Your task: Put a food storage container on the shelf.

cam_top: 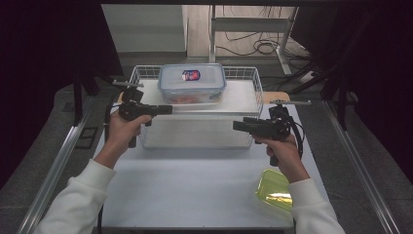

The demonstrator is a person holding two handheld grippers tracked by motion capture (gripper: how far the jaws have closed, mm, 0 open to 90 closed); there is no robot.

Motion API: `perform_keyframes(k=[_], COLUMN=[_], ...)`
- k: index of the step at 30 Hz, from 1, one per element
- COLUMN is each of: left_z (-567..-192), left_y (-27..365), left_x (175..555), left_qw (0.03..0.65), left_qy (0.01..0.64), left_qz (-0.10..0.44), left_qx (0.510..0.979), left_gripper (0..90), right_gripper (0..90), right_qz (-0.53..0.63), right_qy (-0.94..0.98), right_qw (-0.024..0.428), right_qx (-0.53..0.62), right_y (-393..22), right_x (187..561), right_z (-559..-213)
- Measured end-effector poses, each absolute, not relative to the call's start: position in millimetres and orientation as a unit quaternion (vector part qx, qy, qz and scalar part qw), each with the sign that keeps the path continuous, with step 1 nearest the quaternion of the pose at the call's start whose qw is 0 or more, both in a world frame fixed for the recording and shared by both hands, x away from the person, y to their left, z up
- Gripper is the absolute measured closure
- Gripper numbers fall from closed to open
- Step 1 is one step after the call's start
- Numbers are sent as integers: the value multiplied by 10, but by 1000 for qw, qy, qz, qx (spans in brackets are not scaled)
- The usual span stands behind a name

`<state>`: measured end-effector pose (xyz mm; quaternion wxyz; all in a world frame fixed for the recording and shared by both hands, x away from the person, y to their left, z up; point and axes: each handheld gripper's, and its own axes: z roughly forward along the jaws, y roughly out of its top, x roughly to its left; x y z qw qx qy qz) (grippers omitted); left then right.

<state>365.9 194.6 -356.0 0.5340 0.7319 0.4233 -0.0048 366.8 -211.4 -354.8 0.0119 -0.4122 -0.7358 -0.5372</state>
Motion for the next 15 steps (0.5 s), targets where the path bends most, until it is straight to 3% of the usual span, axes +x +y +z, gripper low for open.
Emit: perform_keyframes(k=[8,15], left_z=[-3832,-4056], left_y=[1837,1734], left_x=[3303,3041], left_qw=[537,499], left_qy=[421,415], left_qz=[-32,-16], left_qx=[730,761], left_gripper=[653,369], right_gripper=[338,337], right_qz=[-532,-495], right_qy=[-735,-756], right_qw=[25,5], right_qx=[-419,-429], right_y=[-2145,-2191], right_x=[3438,3156], right_z=[-3712,-3960])
